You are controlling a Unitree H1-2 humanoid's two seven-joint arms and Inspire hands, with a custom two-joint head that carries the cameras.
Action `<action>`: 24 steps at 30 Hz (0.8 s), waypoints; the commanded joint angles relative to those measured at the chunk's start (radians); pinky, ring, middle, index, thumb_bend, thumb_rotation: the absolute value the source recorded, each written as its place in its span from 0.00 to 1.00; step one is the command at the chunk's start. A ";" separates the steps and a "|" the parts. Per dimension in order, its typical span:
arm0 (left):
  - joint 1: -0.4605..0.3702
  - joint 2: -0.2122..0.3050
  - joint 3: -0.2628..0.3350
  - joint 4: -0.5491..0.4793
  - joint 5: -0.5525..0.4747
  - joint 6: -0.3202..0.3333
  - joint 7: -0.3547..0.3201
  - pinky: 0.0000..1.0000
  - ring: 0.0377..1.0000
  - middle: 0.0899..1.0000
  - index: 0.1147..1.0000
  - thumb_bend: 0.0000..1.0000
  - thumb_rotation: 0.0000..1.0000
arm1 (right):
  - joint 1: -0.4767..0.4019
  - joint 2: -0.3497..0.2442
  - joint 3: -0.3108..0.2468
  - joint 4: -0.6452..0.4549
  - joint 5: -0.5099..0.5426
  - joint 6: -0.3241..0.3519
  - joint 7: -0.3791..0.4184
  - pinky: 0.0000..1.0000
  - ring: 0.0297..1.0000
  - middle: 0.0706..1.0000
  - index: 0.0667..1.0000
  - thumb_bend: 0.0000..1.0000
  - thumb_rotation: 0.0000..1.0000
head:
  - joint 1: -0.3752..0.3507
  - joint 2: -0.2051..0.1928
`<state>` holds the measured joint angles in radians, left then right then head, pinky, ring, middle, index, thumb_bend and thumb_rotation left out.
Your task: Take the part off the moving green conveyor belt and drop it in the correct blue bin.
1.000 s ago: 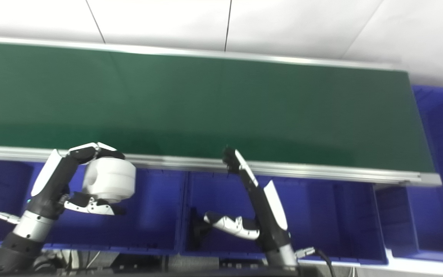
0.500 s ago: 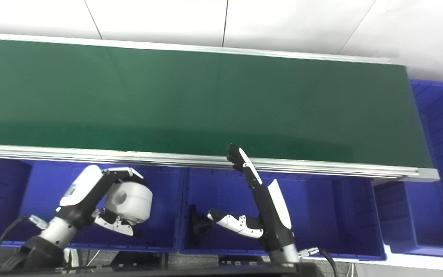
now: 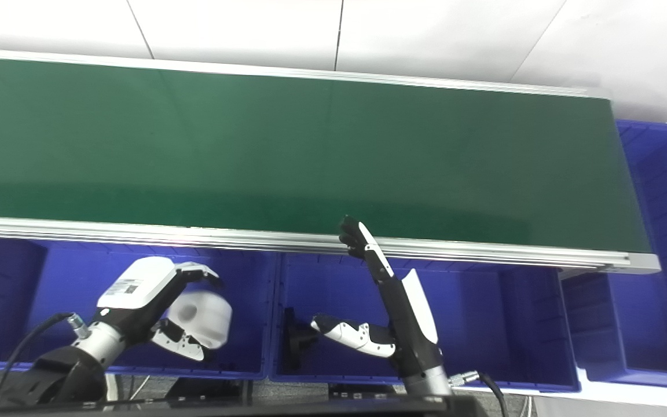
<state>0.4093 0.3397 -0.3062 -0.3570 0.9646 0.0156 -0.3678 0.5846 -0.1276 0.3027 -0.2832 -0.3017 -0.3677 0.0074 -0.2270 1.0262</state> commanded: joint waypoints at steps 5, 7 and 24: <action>0.041 0.001 0.053 -0.018 -0.292 -0.120 0.108 1.00 0.99 0.98 0.94 0.90 0.74 | 0.024 0.002 -0.003 -0.037 -0.003 0.002 0.008 0.87 0.90 0.92 0.95 0.74 0.62 | -0.010 -0.007; 0.052 -0.008 0.073 0.007 -0.510 -0.184 0.108 1.00 1.00 1.00 0.95 0.92 0.67 | 0.027 0.000 -0.004 -0.038 -0.004 0.003 0.011 0.87 0.91 0.93 0.95 0.73 0.61 | -0.015 -0.012; 0.046 -0.043 0.058 0.206 -0.975 -0.477 0.063 0.98 0.98 0.96 0.95 0.89 0.45 | 0.031 -0.002 -0.007 -0.001 -0.093 0.044 0.020 0.84 0.92 0.97 1.00 0.76 0.55 | -0.003 -0.062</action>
<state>0.4584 0.2916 -0.2487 -0.1363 -0.0068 -0.4224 -0.3013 0.6112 -0.1336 0.2940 -0.2722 -0.3845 -0.3253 0.0283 -0.2316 0.9725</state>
